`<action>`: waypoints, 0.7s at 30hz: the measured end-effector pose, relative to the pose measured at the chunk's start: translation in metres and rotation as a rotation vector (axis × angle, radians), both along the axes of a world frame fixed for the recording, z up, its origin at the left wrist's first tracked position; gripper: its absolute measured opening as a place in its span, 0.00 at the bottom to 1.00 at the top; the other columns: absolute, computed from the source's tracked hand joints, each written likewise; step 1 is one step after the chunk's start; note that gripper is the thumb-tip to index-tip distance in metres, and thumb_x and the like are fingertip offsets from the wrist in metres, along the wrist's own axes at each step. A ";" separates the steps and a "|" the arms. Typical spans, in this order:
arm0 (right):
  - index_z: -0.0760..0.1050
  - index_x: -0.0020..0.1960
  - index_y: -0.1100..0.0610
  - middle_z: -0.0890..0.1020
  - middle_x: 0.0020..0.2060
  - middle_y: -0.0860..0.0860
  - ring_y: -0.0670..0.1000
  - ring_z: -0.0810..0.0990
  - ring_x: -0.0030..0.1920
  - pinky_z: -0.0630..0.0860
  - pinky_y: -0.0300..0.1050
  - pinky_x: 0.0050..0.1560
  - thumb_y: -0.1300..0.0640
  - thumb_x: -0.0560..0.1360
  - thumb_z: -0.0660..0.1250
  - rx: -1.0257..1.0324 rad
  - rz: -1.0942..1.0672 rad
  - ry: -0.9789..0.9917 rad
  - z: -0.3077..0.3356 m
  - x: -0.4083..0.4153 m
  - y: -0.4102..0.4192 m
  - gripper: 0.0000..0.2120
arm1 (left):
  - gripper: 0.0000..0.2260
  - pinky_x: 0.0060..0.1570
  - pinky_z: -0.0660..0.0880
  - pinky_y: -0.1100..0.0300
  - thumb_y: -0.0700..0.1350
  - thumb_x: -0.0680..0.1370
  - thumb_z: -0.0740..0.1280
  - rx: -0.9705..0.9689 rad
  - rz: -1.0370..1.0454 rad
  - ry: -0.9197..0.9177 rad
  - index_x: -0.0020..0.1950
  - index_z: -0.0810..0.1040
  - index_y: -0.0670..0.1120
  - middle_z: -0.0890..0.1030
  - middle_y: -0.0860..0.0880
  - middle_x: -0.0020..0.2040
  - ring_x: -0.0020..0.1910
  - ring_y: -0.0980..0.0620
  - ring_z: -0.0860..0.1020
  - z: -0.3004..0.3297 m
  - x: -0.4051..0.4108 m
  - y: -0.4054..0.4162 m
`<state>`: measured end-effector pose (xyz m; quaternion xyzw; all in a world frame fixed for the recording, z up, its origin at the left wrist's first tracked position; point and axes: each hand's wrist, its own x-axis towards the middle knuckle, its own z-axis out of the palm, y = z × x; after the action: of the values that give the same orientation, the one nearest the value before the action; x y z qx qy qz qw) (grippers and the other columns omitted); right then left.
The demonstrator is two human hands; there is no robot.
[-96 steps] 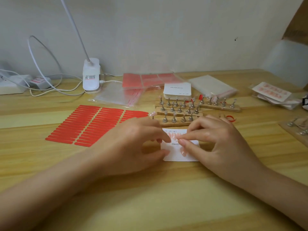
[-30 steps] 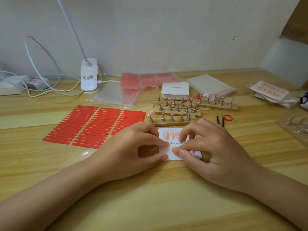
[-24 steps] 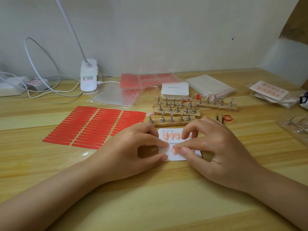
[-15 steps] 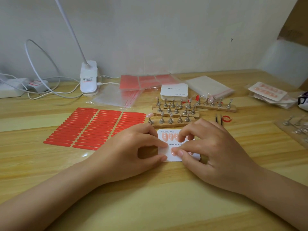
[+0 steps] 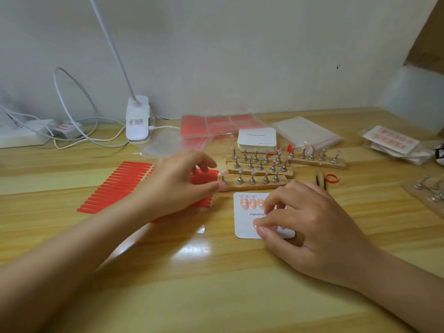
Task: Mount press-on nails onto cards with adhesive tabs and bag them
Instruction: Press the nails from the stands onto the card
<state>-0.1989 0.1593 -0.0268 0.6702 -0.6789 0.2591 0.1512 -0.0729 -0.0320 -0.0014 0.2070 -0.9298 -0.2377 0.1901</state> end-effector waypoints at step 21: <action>0.82 0.41 0.51 0.79 0.39 0.43 0.41 0.75 0.43 0.70 0.45 0.50 0.50 0.72 0.61 0.078 0.025 -0.147 0.005 -0.001 0.000 0.12 | 0.06 0.38 0.69 0.65 0.47 0.71 0.72 0.406 -0.011 0.125 0.36 0.81 0.58 0.82 0.40 0.42 0.37 0.55 0.74 -0.012 -0.014 0.000</action>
<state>-0.2003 0.1588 -0.0219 0.6633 -0.6892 0.2828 0.0717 -0.0867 -0.0324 -0.0134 0.2209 -0.8503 -0.4336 0.2005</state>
